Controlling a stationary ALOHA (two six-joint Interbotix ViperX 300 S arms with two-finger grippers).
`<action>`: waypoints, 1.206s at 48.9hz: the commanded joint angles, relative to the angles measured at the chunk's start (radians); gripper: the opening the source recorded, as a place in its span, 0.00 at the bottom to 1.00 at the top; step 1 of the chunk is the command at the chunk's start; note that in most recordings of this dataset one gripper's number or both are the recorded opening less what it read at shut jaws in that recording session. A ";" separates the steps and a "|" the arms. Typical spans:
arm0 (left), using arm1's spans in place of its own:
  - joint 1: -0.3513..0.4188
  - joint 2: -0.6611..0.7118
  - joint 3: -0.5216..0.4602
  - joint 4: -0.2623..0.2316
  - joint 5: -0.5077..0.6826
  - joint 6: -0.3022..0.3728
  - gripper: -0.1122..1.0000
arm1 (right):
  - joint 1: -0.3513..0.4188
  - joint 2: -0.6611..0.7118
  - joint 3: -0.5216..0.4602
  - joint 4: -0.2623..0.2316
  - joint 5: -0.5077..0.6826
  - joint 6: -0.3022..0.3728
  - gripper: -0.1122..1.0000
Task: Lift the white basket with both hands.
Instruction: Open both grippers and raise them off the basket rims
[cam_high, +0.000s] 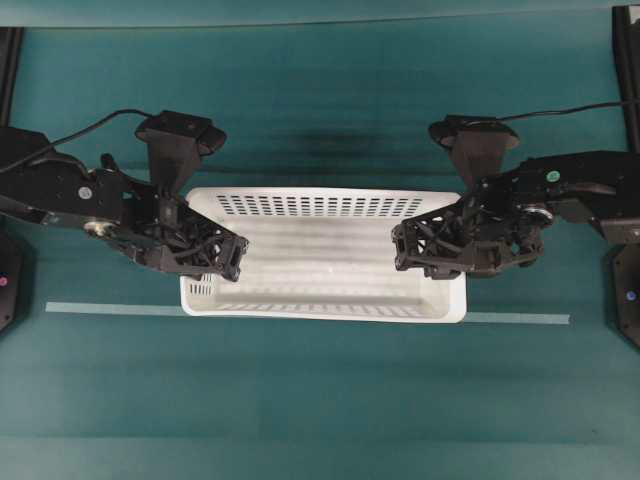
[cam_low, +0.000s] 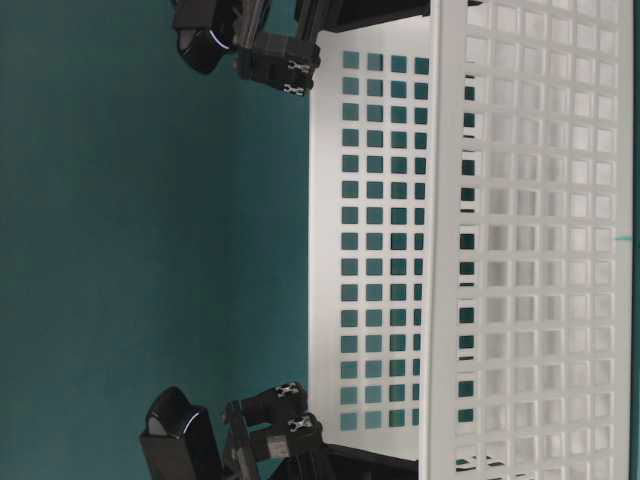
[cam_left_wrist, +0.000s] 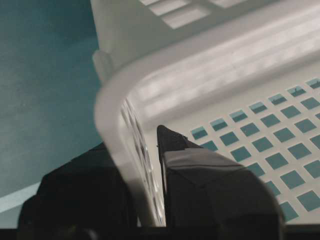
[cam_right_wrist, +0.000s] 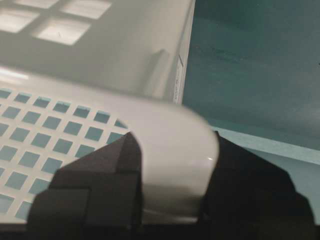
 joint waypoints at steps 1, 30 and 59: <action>-0.023 0.014 -0.005 0.005 -0.003 0.012 0.16 | 0.018 0.038 -0.012 0.000 -0.023 -0.057 0.28; -0.018 0.009 0.009 0.005 -0.018 -0.005 0.16 | 0.017 0.032 0.035 0.026 -0.104 -0.118 0.28; -0.012 0.002 0.038 0.005 -0.118 0.003 0.64 | -0.008 0.000 0.097 -0.008 -0.212 -0.129 0.91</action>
